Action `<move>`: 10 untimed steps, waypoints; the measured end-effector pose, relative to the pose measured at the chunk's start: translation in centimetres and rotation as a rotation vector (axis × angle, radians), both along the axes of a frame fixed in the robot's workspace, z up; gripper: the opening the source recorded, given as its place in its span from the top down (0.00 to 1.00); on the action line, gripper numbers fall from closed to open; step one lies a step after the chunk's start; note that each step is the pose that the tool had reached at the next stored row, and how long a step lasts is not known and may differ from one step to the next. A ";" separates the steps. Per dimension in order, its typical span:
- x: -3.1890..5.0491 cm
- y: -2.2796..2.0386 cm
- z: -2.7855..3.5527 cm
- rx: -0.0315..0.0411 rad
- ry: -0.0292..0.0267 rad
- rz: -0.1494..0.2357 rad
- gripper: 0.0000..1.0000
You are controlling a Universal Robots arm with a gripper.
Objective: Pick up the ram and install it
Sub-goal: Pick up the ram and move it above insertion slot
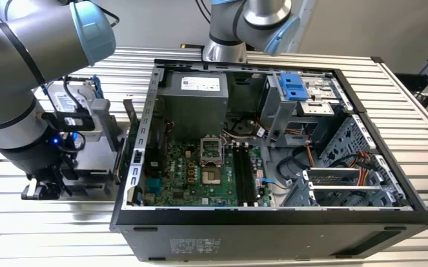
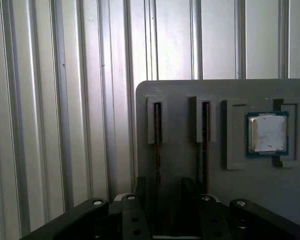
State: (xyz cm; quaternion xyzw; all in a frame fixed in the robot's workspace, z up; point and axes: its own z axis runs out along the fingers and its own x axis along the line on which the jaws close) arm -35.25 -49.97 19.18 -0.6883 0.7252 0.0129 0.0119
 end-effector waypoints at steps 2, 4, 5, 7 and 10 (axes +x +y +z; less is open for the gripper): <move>0.00 0.00 0.00 0.0000 0.0001 0.000 0.00; -0.01 -0.01 -0.01 0.0000 0.0000 0.000 0.00; 0.00 -0.01 0.00 0.0000 0.0000 0.000 0.00; 0.00 -0.02 0.00 0.0000 0.0000 0.000 0.00; 0.00 -0.02 0.00 0.0000 0.0000 0.000 0.00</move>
